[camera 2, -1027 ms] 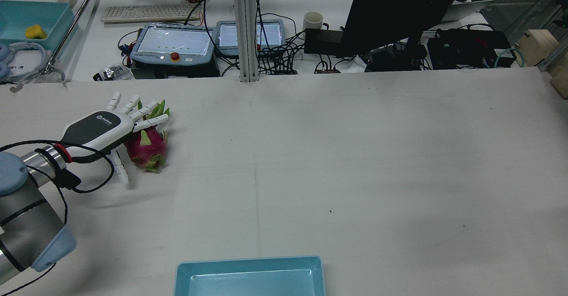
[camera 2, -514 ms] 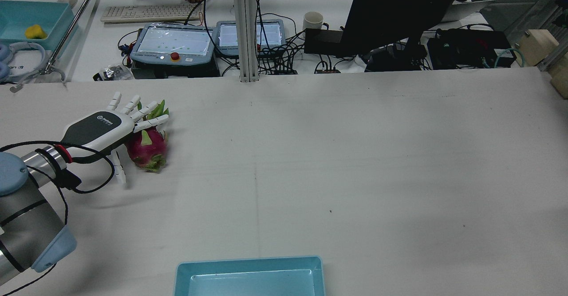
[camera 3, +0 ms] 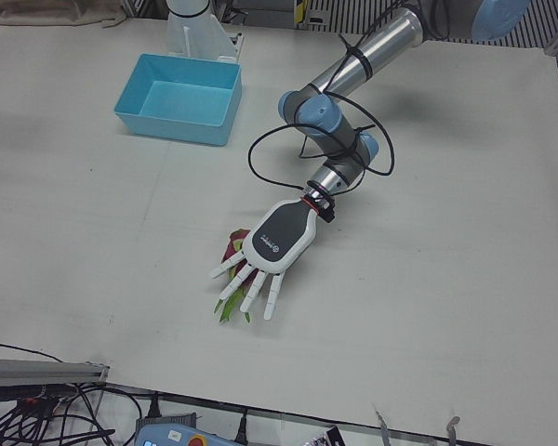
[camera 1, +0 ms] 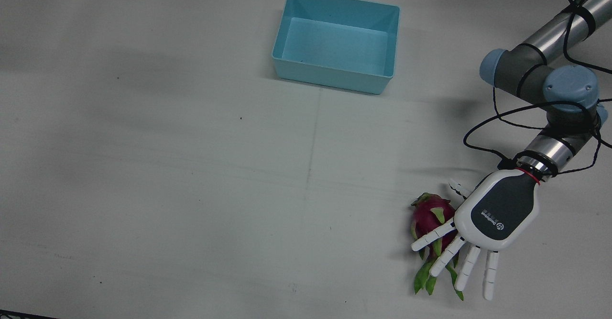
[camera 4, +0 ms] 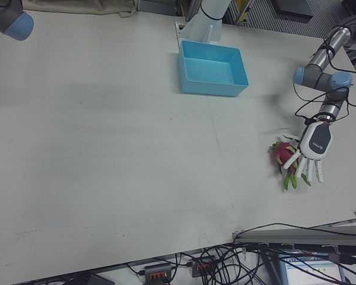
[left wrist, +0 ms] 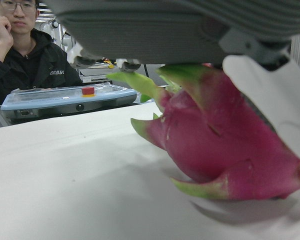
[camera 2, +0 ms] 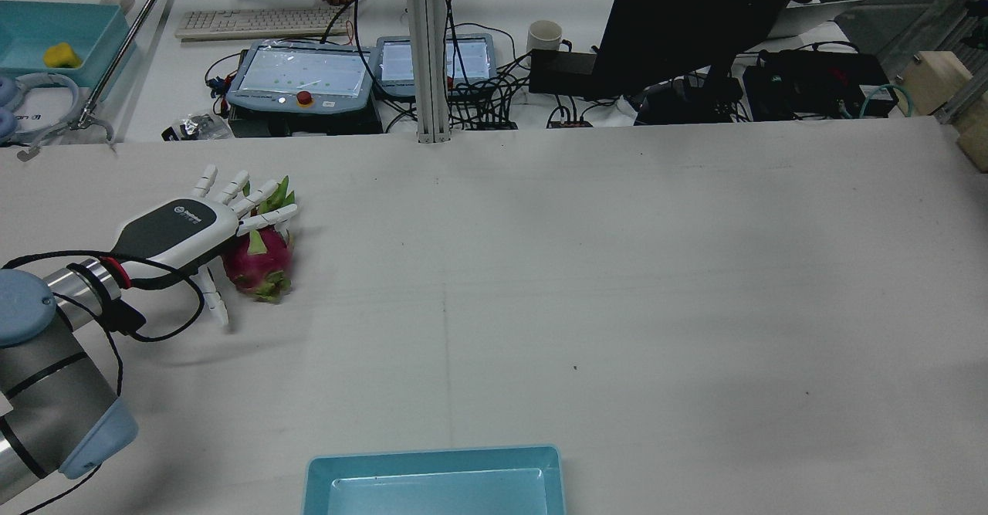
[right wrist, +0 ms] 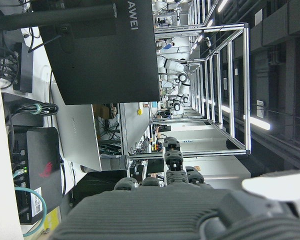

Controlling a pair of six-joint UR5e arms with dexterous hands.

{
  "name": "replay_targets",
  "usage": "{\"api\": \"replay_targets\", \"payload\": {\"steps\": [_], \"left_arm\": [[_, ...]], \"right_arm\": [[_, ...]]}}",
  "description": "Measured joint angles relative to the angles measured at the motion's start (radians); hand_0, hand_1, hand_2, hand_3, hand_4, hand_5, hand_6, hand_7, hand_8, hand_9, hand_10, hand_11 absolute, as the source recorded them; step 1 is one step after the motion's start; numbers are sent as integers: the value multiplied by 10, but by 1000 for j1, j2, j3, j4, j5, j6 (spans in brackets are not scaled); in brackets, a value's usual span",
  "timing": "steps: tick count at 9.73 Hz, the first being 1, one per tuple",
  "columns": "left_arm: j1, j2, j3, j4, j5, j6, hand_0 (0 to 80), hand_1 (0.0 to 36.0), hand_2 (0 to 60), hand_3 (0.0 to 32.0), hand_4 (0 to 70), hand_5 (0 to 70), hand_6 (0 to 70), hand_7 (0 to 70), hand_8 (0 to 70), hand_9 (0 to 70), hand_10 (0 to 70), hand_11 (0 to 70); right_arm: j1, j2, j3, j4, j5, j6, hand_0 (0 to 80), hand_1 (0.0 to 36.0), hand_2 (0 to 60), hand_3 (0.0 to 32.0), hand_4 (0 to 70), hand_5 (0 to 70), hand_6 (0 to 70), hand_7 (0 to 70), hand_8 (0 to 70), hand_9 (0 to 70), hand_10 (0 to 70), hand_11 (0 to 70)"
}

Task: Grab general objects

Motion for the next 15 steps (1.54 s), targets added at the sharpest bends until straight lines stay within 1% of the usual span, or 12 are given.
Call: {"api": "replay_targets", "payload": {"steps": [1, 2, 3, 4, 5, 6, 7, 8, 9, 11, 13, 15], "left_arm": [[10, 0, 2, 2, 0, 0, 543, 209, 10, 0, 0, 341, 0, 6, 0, 0, 0, 0], [16, -1, 3, 4, 0, 0, 537, 212, 56, 0, 18, 370, 0, 11, 0, 0, 0, 0], [20, -3, 2, 8, 0, 0, 527, 220, 136, 0, 56, 400, 0, 11, 0, 0, 0, 0], [21, -4, 0, 13, 0, -1, 523, 215, 148, 0, 95, 433, 0, 10, 0, 0, 0, 0], [22, -5, -3, 17, 0, -1, 520, 208, 150, 0, 159, 465, 0, 10, 0, 0, 0, 0], [22, -5, -6, 20, 0, -1, 519, 216, 203, 0, 214, 482, 0, 13, 0, 0, 0, 0], [22, -5, -7, 22, 0, -1, 515, 233, 306, 0, 274, 504, 0, 17, 0, 0, 0, 0], [21, -5, -8, 23, 0, -1, 507, 254, 439, 0, 312, 519, 0, 20, 0, 0, 0, 0], [21, -5, -8, 24, 0, -1, 494, 289, 600, 0, 337, 530, 0, 27, 0, 0, 0, 0], [21, -6, -10, 30, 1, -4, 468, 356, 600, 0, 358, 542, 0, 42, 0, 0, 0, 0], [19, -7, -31, 60, 4, -12, 456, 360, 600, 0, 351, 531, 0, 53, 0, 0, 0, 0], [18, -8, -133, 134, 29, -16, 447, 360, 600, 0, 331, 503, 0, 78, 3, 1, 0, 0]], "right_arm": [[0, 0, 0, 0, 0, 0, 0, 0, 0, 0, 0, 0, 0, 0, 0, 0, 0, 0], [0, 0, 0, 0, 1, 0, 0, 0, 0, 0, 0, 0, 0, 0, 0, 0, 0, 0], [0, 0, 0, 0, 1, 0, 0, 0, 0, 0, 0, 0, 0, 0, 0, 0, 0, 0], [0, 0, -1, 0, 0, 0, 0, 0, 0, 0, 0, 0, 0, 0, 0, 0, 0, 0], [0, 0, -1, 0, 0, 0, 0, 0, 0, 0, 0, 0, 0, 0, 0, 0, 0, 0], [0, 0, 0, 0, 0, 0, 0, 0, 0, 0, 0, 0, 0, 0, 0, 0, 0, 0], [0, 0, 0, 0, 0, 0, 0, 0, 0, 0, 0, 0, 0, 0, 0, 0, 0, 0], [0, 0, 0, 0, 0, 0, 0, 0, 0, 0, 0, 0, 0, 0, 0, 0, 0, 0], [0, 0, 0, 0, 1, 0, 0, 0, 0, 0, 0, 0, 0, 0, 0, 0, 0, 0], [0, 0, -1, 0, 0, 0, 0, 0, 0, 0, 0, 0, 0, 0, 0, 0, 0, 0], [0, 0, 0, 0, 0, 0, 0, 0, 0, 0, 0, 0, 0, 0, 0, 0, 0, 0], [0, 0, 0, 0, -1, 0, 0, 0, 0, 0, 0, 0, 0, 0, 0, 0, 0, 0]]}}
